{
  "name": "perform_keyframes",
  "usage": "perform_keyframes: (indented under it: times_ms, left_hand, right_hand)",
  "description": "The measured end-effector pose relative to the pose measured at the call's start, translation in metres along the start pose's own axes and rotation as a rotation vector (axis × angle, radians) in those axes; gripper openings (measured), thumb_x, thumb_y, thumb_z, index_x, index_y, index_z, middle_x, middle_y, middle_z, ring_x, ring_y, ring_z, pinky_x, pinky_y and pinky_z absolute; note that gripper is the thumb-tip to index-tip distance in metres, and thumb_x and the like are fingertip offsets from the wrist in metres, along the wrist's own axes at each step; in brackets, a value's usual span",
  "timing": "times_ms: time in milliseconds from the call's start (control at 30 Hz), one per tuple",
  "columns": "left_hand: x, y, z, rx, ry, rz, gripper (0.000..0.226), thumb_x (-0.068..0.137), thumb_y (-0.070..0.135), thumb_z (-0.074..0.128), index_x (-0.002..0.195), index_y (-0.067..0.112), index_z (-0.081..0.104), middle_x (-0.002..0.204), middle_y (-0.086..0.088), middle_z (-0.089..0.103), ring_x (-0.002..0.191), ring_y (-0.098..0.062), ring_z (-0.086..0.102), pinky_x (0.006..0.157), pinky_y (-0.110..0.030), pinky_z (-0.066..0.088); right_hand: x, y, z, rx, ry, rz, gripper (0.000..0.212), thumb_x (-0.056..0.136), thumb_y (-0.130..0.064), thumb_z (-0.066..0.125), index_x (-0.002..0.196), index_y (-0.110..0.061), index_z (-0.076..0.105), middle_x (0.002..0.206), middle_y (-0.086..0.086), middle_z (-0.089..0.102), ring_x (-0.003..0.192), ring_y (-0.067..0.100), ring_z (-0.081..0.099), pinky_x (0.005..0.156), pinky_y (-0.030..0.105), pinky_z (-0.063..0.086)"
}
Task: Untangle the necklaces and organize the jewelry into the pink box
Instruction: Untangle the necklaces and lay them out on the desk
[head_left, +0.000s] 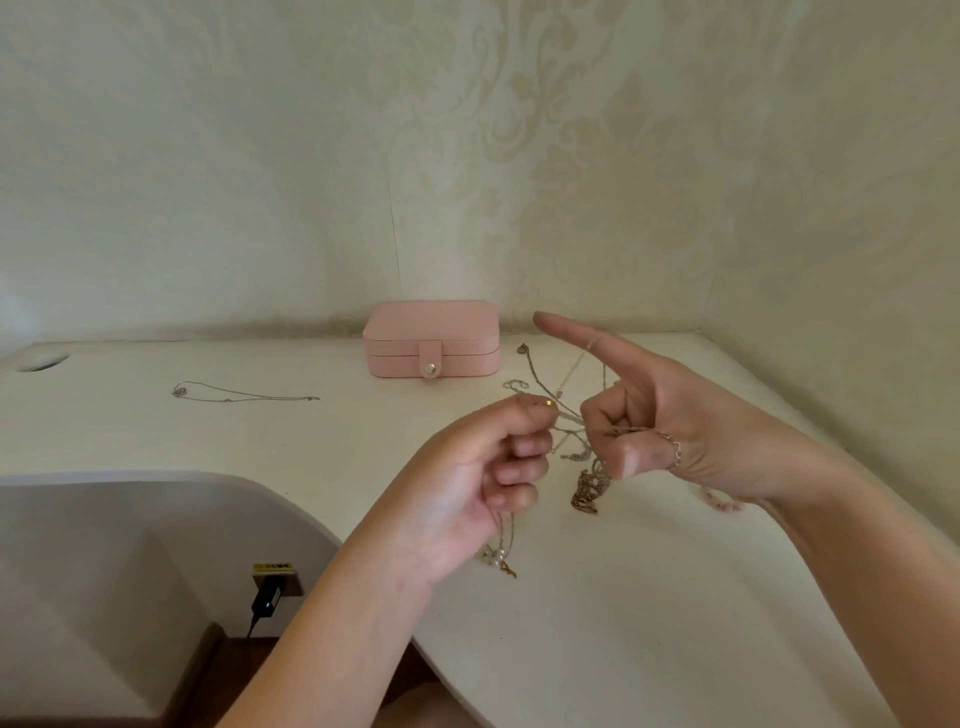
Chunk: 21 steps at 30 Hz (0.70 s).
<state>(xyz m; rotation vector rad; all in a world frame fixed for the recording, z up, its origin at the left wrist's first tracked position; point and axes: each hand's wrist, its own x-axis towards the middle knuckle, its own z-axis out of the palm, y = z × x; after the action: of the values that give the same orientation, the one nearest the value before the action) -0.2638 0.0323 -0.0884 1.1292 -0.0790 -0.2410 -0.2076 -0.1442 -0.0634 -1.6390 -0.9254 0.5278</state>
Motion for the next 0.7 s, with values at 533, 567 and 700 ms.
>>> perform_keyframes:
  times_ms: [533, 567, 700]
  left_hand:
    - [-0.008, 0.010, -0.007, -0.006, -0.144, 0.086, 0.019, 0.081, 0.022, 0.058, 0.087, 0.024, 0.075, 0.043, 0.015, 0.024, 0.041, 0.000, 0.020, 0.038, -0.015, 0.008]
    - [-0.008, 0.013, -0.007, 0.051, -0.123, 0.110, 0.020, 0.081, 0.022, 0.056, 0.088, 0.025, 0.074, 0.043, 0.015, 0.023, 0.041, -0.001, 0.019, 0.038, -0.015, 0.008]
    - [-0.006, 0.029, -0.013, 0.222, -0.009, 0.154, 0.014, 0.077, 0.024, 0.059, 0.076, 0.023, 0.073, 0.042, 0.013, 0.021, 0.039, -0.001, 0.017, 0.036, -0.015, 0.010]
  right_hand:
    - [0.005, 0.006, 0.002, 0.077, 0.036, -0.027, 0.102, 0.049, -0.031, 0.090, 0.134, -0.054, 0.038, 0.097, 0.006, 0.049, 0.072, 0.017, 0.042, 0.074, 0.032, 0.035]
    - [0.006, 0.007, 0.002, 0.078, 0.040, -0.018, 0.103, 0.047, -0.032, 0.091, 0.134, -0.054, 0.039, 0.099, 0.002, 0.051, 0.066, 0.014, 0.041, 0.072, 0.030, 0.038]
    - [0.004, 0.005, 0.003, -0.031, 0.068, 0.071, 0.106, 0.044, -0.037, 0.092, 0.131, -0.061, 0.036, 0.099, -0.011, 0.056, 0.056, 0.011, 0.034, 0.067, 0.022, 0.044]
